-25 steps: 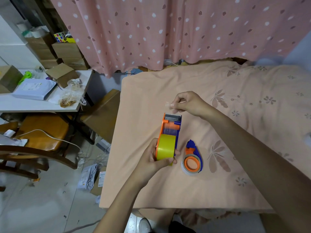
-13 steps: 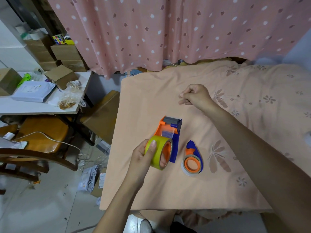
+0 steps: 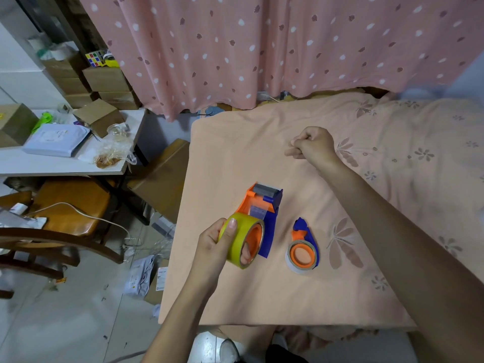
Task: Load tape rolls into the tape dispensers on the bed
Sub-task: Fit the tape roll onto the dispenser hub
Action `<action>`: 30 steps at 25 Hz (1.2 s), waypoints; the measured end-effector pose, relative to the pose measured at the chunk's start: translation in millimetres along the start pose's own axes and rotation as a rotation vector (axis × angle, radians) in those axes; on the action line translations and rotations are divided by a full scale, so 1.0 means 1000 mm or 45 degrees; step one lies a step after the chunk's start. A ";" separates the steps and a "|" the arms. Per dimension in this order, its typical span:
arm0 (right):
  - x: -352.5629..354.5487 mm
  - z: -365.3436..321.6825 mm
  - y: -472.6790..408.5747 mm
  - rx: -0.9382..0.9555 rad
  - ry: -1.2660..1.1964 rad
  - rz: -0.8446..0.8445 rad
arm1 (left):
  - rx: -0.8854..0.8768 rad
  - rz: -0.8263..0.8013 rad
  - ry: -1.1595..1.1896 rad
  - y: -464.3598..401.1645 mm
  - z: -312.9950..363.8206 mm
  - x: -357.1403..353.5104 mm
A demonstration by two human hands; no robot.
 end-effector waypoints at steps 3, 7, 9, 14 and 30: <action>0.003 0.010 0.012 -0.122 -0.058 0.007 | -0.003 0.059 0.035 -0.001 -0.002 0.004; -0.031 0.052 0.069 -0.567 -0.491 -0.291 | -0.014 0.240 0.394 -0.007 0.004 0.012; -0.056 0.066 0.103 -0.736 -0.768 -0.413 | -0.015 0.279 0.456 -0.012 0.007 0.013; -0.096 0.065 0.139 -0.737 -1.110 -0.353 | 0.035 0.323 0.600 -0.021 0.004 -0.003; -0.077 0.019 0.174 -0.090 -0.422 0.035 | 0.194 0.372 1.042 -0.034 -0.004 0.010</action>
Point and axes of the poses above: each hand's wrist, its own y-axis away from the middle knuckle, its own x-axis out of the back of the hand, z = x × y, the point moved 6 cm from there along -y, towards the middle knuckle, and after that the axes turned 14 degrees about y, right-handed, at the moved point
